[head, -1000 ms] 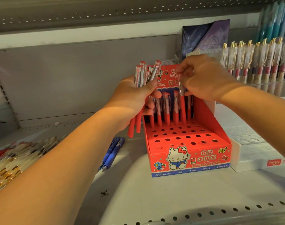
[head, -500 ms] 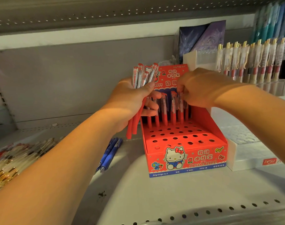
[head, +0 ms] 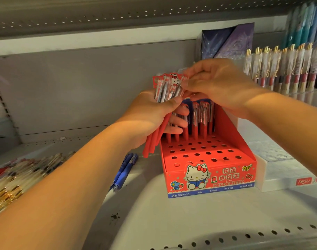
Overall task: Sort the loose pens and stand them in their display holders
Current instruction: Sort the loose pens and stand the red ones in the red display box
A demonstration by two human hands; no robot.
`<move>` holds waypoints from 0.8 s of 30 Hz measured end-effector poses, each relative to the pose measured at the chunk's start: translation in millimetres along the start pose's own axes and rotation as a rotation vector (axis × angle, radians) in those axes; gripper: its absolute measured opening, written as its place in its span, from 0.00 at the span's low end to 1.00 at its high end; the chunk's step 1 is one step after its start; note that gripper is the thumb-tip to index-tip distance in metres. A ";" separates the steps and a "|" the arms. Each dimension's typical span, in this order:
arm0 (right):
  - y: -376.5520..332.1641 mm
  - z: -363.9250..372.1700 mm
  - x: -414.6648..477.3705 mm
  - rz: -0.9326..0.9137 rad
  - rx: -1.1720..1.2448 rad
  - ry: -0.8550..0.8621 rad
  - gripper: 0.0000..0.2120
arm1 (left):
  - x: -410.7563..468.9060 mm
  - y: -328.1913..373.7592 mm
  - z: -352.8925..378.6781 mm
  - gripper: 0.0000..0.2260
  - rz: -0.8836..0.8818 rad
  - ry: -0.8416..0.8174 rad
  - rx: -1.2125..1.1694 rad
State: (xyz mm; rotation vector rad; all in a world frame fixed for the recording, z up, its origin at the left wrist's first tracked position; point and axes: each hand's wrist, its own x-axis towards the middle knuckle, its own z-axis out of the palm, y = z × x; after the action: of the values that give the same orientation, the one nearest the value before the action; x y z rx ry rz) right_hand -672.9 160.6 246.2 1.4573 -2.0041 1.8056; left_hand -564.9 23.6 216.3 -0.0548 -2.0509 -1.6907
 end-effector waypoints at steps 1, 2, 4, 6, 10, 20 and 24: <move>-0.7 1.0 -1.0 0.017 0.048 -0.001 0.08 | -0.2 0.1 0.0 0.04 -0.005 -0.004 -0.004; -1.9 1.6 -1.4 0.032 0.094 0.000 0.08 | -0.3 0.5 -0.1 0.04 -0.009 -0.004 -0.010; -4.6 1.2 -0.7 0.063 0.187 0.020 0.07 | -0.2 1.3 -0.7 0.04 -0.016 0.010 -0.024; -6.9 -1.9 0.7 0.086 0.258 0.055 0.07 | 0.4 2.3 -1.9 0.05 -0.016 0.041 -0.033; -7.0 -10.7 4.4 0.087 0.130 0.132 0.08 | 3.3 3.6 -5.9 0.04 0.013 0.135 0.042; 7.4 -19.5 4.8 -0.068 -0.695 0.156 0.11 | 4.2 0.8 -6.5 0.05 0.059 0.170 0.209; 10.0 -17.4 5.2 -0.019 -0.728 0.120 0.11 | 3.7 2.4 -5.2 0.07 0.032 0.166 0.174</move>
State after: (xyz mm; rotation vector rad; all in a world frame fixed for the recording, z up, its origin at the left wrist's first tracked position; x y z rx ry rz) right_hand -691.3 170.1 247.3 1.0939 -2.2125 0.9378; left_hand -565.7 18.3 220.6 0.1059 -2.0511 -1.4416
